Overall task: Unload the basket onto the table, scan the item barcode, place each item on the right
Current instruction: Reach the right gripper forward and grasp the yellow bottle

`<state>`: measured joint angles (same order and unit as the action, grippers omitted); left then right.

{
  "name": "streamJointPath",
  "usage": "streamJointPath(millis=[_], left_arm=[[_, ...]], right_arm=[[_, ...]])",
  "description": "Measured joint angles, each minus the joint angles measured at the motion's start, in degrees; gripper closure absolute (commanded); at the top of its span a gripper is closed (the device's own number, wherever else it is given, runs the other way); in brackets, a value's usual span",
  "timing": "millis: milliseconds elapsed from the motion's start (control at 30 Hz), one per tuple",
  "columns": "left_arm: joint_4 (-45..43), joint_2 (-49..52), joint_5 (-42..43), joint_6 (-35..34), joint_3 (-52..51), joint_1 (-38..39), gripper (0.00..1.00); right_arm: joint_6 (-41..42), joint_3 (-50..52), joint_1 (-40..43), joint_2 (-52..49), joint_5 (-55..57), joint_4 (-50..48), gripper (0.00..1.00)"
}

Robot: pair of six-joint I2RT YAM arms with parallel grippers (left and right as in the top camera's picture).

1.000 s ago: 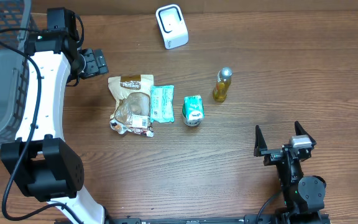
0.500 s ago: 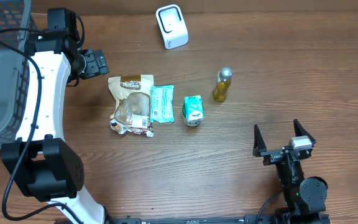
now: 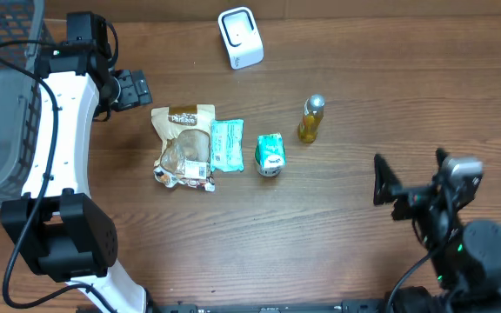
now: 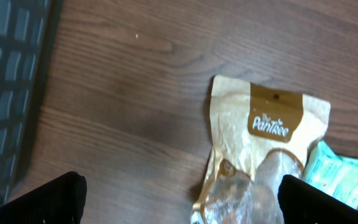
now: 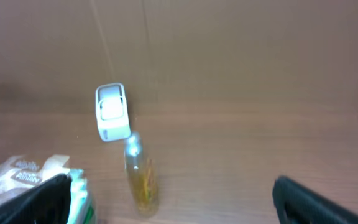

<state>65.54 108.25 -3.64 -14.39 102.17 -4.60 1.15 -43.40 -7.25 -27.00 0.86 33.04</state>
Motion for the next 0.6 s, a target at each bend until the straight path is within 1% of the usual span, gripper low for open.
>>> streamJointPath(millis=[33,67,100,133,200,267,333,400,500,600], left_arm=[[0.02,0.0,0.04,0.0,0.0,0.0,0.01],[0.07,0.0,0.02,0.0,0.0,0.0,0.0],[0.04,0.0,-0.04,0.0,0.0,0.0,0.0],[0.15,0.0,0.04,0.0,0.0,0.0,0.0],[0.09,0.0,0.02,0.0,0.0,0.0,0.01],[0.04,0.0,-0.02,0.0,0.0,0.0,0.01],[0.04,0.0,0.0,0.0,0.0,0.0,0.0],[0.07,0.0,-0.02,0.0,0.0,0.0,0.0],[0.04,0.0,0.02,0.0,0.0,0.0,0.0],[0.04,0.0,0.0,0.0,0.0,0.0,0.0]], right_arm=[[0.02,-2.99,-0.02,-2.71,-0.2,2.75,0.0],[0.15,-9.92,-0.02,-8.41,-0.24,10.05,0.0],[0.17,-14.25,-0.02,-12.17,-0.31,12.74,0.0],[0.35,-21.86,-0.02,-18.86,-0.46,17.59,0.0],[0.39,-30.34,0.02,-27.02,-0.52,26.95,0.0],[0.37,-38.12,0.04,-34.97,-0.55,33.57,0.0],[0.35,-44.09,0.02,-42.29,-0.63,36.28,0.0],[0.37,-47.63,0.02,-48.96,-1.97,35.85,0.0],[0.39,-48.41,0.04,-54.1,-6.21,33.57,0.0],[1.62,-48.41,0.02,-58.73,-10.27,31.32,0.05]])
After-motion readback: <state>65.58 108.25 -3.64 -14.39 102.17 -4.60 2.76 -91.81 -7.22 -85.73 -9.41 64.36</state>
